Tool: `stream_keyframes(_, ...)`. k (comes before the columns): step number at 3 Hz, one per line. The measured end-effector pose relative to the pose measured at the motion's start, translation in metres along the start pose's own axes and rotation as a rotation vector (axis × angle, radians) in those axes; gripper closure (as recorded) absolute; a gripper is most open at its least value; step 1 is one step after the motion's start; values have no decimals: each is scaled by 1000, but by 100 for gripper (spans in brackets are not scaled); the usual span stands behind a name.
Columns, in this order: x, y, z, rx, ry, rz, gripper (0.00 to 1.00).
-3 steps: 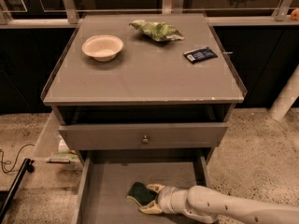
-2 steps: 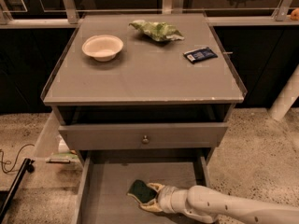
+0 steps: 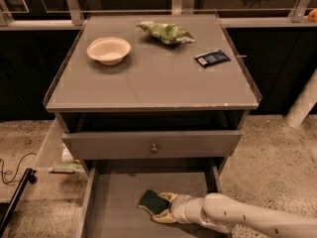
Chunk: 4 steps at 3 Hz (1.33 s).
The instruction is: Pick sponge from middle drawer and place on counter
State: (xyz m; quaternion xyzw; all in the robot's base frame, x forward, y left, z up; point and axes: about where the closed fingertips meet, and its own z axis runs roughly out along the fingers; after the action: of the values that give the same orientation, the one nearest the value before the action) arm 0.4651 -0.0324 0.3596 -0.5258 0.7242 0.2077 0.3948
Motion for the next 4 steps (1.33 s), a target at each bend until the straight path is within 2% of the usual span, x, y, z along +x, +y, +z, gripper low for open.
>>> stream_keyframes(2,-34,-35,-64,-14,-67,-105,100)
stream_keyframes(3,-68,-42,-111,0,-84,-186,100)
stream_keyframes(4,-111,-33,-161,31,-51,-314,100)
